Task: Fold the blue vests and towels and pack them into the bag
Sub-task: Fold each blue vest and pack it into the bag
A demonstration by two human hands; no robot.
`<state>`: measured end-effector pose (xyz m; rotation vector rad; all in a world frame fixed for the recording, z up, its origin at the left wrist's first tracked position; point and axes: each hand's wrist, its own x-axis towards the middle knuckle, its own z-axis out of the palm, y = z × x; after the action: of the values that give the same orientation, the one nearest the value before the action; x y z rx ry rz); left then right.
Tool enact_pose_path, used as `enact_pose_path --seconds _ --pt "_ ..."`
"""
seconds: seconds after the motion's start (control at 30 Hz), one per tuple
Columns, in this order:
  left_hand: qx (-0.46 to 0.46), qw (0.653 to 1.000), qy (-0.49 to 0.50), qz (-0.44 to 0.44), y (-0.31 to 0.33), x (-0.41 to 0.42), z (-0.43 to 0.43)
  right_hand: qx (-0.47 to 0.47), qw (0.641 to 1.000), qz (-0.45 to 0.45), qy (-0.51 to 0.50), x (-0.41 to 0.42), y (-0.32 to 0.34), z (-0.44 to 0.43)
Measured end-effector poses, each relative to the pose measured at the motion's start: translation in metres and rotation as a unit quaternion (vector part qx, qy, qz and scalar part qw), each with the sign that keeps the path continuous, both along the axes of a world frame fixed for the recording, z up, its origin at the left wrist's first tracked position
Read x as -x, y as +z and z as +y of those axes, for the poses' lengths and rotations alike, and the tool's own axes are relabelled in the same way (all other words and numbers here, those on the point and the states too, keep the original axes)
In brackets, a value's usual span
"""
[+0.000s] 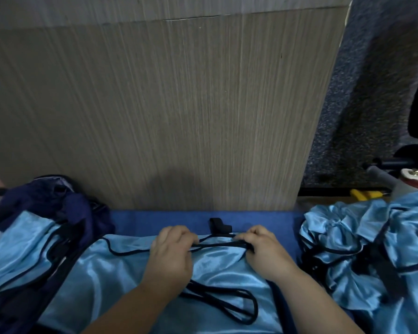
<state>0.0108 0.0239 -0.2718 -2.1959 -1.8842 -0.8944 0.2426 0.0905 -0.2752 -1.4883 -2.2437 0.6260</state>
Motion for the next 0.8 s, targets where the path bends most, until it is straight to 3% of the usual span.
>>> enact_pose_path --seconds 0.07,0.17,0.33,0.53,0.7,0.8 --pt "0.045 0.997 -0.069 0.002 -0.006 -0.007 -0.001 0.002 1.000 -0.002 0.005 0.002 -0.001 0.002" --pt "0.086 0.991 -0.096 0.043 -0.024 -0.008 -0.004 0.007 1.000 0.002 -0.015 0.003 0.000 0.006" --pt "0.085 0.992 -0.087 0.046 -0.040 0.003 -0.010 -0.046 0.996 -0.013 -0.076 0.002 0.003 0.010" --pt "0.169 0.981 -0.078 0.050 -0.028 0.002 -0.016 -0.043 0.988 0.041 -0.143 0.013 0.003 0.011" --pt "0.239 0.965 -0.052 0.096 -0.020 -0.004 -0.016 -0.009 0.975 0.122 -0.185 0.015 0.008 0.008" --pt "0.252 0.962 -0.029 0.104 -0.021 -0.004 -0.015 0.073 0.966 0.136 -0.206 0.010 0.017 0.007"
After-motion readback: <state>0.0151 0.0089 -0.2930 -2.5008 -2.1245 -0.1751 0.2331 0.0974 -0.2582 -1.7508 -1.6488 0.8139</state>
